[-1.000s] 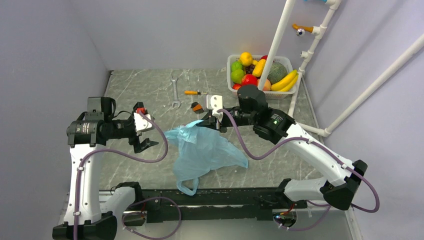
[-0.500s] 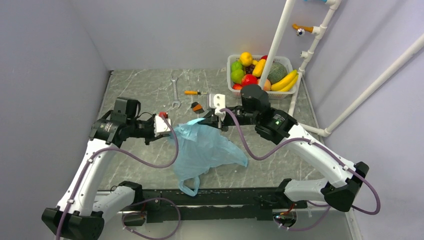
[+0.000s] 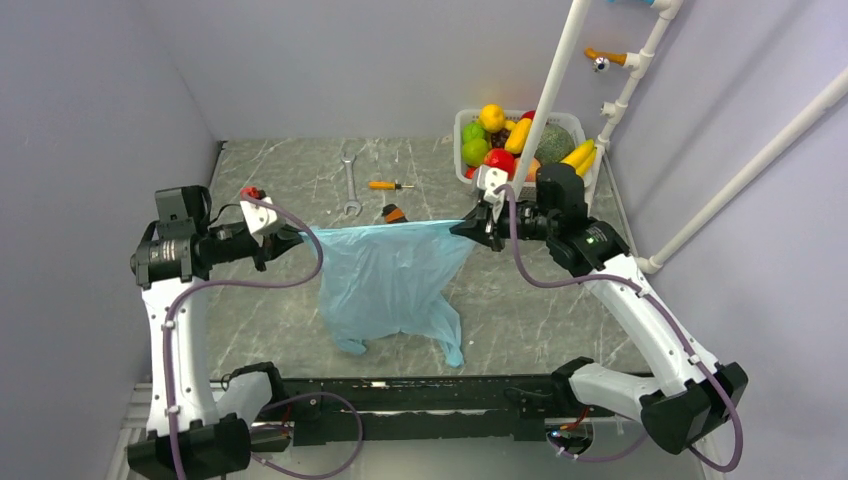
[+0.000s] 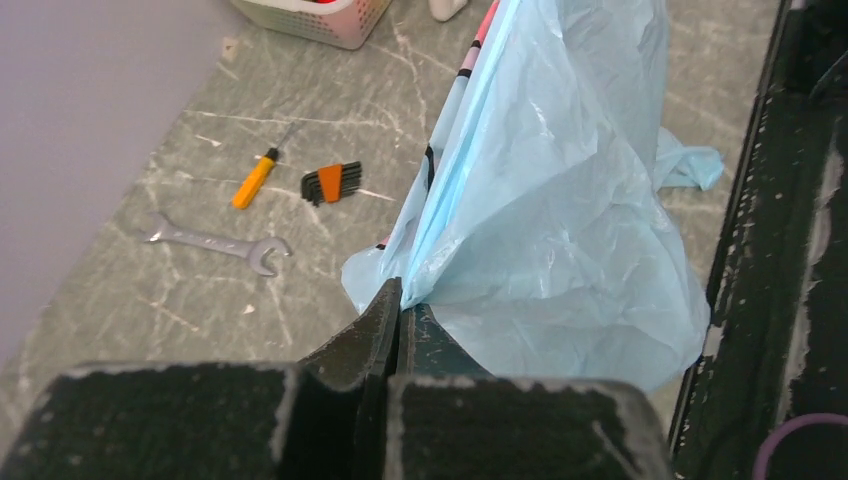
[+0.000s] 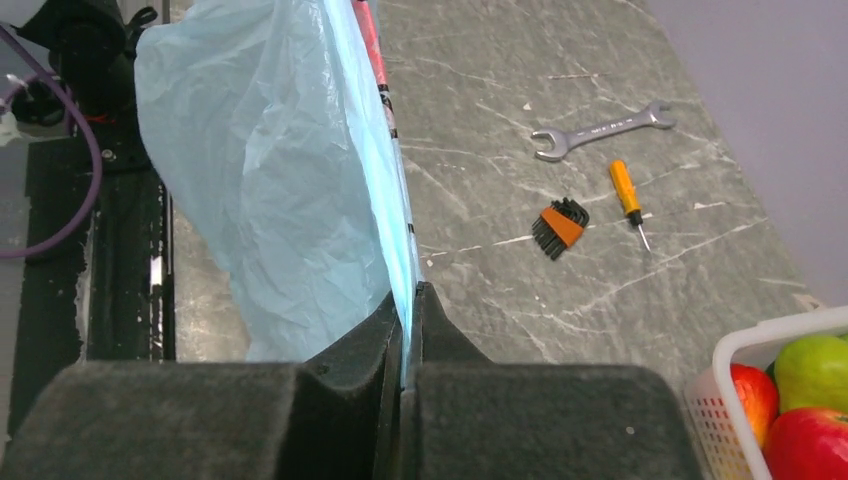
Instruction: Place the fake fruits into the plastic bag and tie a complex knot
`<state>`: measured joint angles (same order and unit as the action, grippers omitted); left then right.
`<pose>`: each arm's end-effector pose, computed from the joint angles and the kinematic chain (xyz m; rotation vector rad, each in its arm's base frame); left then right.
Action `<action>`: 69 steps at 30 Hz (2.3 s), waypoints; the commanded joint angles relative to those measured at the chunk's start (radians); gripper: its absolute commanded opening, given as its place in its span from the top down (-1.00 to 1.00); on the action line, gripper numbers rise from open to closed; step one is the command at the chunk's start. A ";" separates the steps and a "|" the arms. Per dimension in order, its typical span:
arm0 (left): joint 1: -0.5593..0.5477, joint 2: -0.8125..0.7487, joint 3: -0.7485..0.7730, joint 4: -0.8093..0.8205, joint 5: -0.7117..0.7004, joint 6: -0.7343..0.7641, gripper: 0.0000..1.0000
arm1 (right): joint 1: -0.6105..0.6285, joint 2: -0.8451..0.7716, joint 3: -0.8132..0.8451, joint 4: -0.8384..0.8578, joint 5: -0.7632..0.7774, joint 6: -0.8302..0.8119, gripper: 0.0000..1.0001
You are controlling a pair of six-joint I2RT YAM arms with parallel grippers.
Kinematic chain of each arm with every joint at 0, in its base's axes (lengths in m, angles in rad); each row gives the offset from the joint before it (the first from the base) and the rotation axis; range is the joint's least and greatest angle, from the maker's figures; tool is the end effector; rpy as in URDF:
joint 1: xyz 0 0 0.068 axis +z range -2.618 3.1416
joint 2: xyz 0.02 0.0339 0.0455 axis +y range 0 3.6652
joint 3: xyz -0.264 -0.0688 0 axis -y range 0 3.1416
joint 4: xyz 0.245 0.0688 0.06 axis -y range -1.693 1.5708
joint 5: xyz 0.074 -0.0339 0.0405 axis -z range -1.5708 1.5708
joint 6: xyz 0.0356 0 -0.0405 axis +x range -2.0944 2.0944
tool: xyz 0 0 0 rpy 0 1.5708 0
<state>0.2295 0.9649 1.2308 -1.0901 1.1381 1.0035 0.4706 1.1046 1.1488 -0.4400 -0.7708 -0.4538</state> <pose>0.1541 0.0028 0.3875 1.1359 1.5499 -0.5507 0.1985 0.1288 0.3817 -1.2767 1.4380 0.7635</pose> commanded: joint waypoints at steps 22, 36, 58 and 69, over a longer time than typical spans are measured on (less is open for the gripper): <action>-0.066 0.075 -0.045 0.251 -0.324 -0.784 1.00 | -0.096 0.178 0.200 0.074 0.305 0.181 -0.55; 0.029 0.003 -0.323 0.395 -0.579 -1.468 1.00 | 0.296 0.033 -0.035 0.040 0.303 0.421 -0.83; 0.077 -0.023 -0.445 0.460 -0.412 -1.595 1.00 | 0.509 0.267 -0.300 0.606 0.682 0.324 -0.97; 0.093 0.004 -0.443 0.464 -0.370 -1.589 1.00 | 0.583 0.235 -0.508 0.867 0.872 -0.116 -0.86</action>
<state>0.3168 0.9657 0.7784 -0.6544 0.7246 -0.5701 1.0481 1.3865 0.7040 0.2546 0.0467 -0.3649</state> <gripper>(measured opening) 0.011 0.957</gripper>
